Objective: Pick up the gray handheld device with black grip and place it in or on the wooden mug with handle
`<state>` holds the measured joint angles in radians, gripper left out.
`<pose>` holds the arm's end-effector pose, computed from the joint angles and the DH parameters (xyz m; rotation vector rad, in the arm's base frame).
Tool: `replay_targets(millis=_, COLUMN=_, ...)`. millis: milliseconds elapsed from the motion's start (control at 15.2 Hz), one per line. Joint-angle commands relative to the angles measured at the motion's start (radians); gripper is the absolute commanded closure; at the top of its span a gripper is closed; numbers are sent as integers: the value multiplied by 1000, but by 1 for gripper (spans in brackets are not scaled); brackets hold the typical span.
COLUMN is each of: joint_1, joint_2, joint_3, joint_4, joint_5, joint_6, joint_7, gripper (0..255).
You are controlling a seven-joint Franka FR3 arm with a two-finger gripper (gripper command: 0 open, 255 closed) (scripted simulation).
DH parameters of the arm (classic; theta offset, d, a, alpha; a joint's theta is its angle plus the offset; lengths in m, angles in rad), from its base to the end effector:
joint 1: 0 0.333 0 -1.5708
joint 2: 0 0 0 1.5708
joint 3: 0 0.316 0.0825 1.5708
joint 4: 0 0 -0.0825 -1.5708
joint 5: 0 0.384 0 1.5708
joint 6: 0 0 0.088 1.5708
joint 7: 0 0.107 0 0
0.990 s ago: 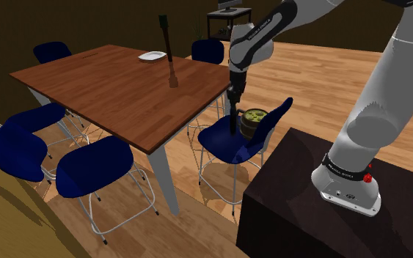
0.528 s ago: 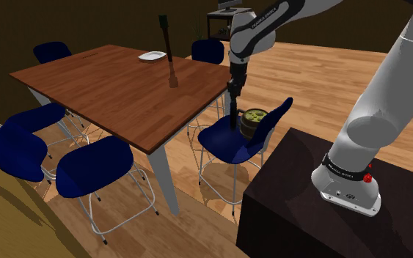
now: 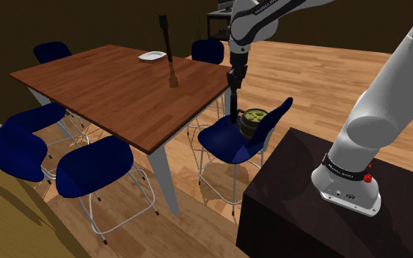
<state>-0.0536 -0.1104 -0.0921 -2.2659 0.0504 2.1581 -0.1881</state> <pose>0.4962 -0.0712 0.4061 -3.0904 -0.0233 -0.0164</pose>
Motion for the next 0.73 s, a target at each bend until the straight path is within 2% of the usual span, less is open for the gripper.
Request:
replay_targets(millis=0, joint_1=-1, joint_2=-12, joint_3=0, joint_4=14, joint_5=-2, joint_6=-26, joint_7=2, gripper=255)
replay_targets(millis=660, joint_1=-1, joint_2=-57, joint_3=1, joint_4=104, joint_5=-10, joint_6=-161, joint_7=12, gripper=255)
